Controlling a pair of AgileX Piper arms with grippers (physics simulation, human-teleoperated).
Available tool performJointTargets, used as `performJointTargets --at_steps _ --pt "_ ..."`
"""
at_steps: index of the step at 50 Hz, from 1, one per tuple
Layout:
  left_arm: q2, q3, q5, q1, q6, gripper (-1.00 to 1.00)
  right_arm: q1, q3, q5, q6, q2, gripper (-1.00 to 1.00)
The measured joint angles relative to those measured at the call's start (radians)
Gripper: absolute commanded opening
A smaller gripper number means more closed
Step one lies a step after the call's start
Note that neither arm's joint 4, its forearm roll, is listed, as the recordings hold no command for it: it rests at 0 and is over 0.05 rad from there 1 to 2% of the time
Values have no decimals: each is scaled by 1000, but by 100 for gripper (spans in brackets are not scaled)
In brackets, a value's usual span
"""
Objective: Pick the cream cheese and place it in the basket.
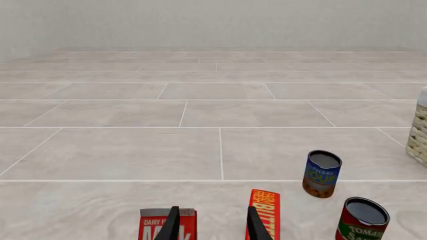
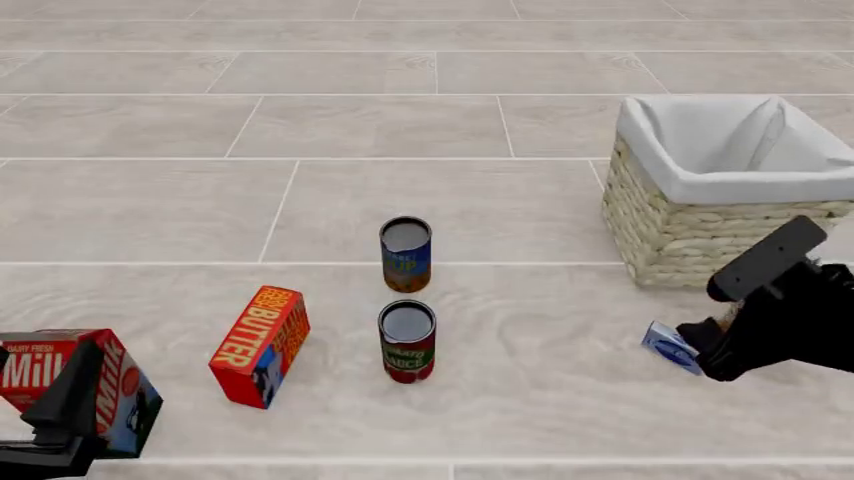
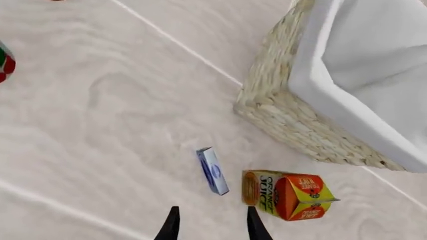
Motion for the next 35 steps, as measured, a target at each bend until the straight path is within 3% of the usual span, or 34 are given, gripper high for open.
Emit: performJointTargets --at_steps 35 --pt "0 0 0 0 0 100 -47 -13 -220 -128 365 100"
